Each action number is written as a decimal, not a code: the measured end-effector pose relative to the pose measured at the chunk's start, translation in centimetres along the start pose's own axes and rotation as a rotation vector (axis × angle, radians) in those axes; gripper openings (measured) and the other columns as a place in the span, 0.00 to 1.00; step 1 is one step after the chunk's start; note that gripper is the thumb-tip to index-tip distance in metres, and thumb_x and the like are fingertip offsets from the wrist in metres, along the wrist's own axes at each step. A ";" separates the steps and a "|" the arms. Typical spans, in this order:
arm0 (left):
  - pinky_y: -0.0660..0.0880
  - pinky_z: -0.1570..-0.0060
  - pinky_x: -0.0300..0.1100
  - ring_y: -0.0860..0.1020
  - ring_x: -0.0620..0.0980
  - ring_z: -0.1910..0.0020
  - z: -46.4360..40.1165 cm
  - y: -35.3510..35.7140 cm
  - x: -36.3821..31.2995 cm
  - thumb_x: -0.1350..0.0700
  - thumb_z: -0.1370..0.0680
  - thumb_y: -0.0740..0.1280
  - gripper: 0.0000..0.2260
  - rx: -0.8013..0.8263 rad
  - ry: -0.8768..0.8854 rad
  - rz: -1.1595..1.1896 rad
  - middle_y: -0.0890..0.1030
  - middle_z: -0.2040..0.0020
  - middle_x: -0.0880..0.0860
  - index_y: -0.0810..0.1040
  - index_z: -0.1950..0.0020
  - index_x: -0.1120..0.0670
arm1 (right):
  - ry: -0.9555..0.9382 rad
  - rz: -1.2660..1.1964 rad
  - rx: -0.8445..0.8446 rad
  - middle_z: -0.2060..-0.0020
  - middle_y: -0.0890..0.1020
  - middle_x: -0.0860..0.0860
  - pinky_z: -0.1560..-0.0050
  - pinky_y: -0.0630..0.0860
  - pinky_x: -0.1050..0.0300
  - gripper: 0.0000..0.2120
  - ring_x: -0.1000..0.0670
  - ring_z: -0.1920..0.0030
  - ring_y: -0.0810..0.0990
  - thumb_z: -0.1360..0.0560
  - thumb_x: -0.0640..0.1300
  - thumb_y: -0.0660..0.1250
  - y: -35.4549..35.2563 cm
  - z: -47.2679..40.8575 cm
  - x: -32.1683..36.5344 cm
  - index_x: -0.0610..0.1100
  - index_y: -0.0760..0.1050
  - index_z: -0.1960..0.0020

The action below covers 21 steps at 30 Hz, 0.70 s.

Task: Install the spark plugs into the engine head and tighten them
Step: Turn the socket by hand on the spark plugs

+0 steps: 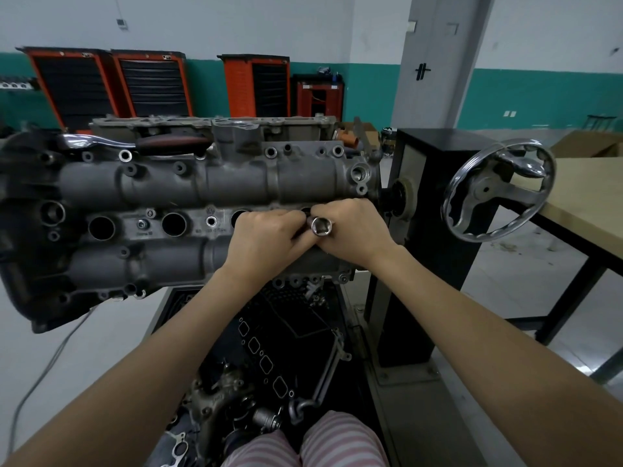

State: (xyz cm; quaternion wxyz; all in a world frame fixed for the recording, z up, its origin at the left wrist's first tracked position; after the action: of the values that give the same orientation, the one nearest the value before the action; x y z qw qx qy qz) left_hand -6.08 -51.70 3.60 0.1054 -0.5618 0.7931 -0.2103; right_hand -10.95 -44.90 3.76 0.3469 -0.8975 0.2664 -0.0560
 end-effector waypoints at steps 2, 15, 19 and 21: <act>0.63 0.81 0.38 0.72 0.52 0.81 0.1 0.0 0.2 0.50 0.26 0.66 0.19 -0.010 0.008 0.024 0.73 0.79 0.53 0.73 0.75 0.59 | 0.005 0.000 -0.015 0.79 0.74 0.48 0.73 0.57 0.63 0.08 0.44 0.80 0.72 0.38 0.39 0.67 -0.2 0.0 0.0 0.41 0.70 0.72; 0.57 0.76 0.37 0.73 0.55 0.78 -0.1 0.0 -0.9 0.50 0.25 0.59 0.14 0.073 0.026 0.021 0.75 0.72 0.53 0.72 0.65 0.59 | -0.003 0.021 0.017 0.77 0.76 0.45 0.75 0.58 0.60 0.06 0.42 0.78 0.73 0.36 0.38 0.69 -0.1 0.0 0.2 0.38 0.73 0.68; 0.61 0.79 0.37 0.73 0.53 0.80 -0.1 -0.1 -0.4 0.50 0.26 0.64 0.18 0.015 0.015 0.000 0.75 0.77 0.53 0.73 0.72 0.58 | 0.023 0.005 -0.009 0.79 0.74 0.46 0.75 0.58 0.61 0.08 0.43 0.79 0.72 0.36 0.38 0.69 -0.1 0.0 -0.1 0.40 0.71 0.71; 0.64 0.80 0.39 0.73 0.54 0.80 0.1 -0.1 -0.2 0.52 0.25 0.64 0.18 0.007 0.023 0.007 0.75 0.77 0.54 0.74 0.73 0.59 | 0.027 -0.001 -0.023 0.79 0.74 0.46 0.74 0.55 0.62 0.08 0.42 0.79 0.72 0.36 0.40 0.68 -0.3 0.0 -0.1 0.40 0.70 0.69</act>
State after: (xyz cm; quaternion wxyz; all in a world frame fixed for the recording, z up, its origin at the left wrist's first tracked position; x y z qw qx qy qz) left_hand -5.94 -51.56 3.55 0.0990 -0.5561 0.7956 -0.2190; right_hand -10.93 -44.68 3.96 0.3328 -0.9008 0.2713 -0.0650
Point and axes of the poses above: each hand's wrist, its own z-axis away from the middle knuckle, its own y-axis out of the palm, x = y × z, the point moved 9 cm from there along -z, towards the middle knuckle
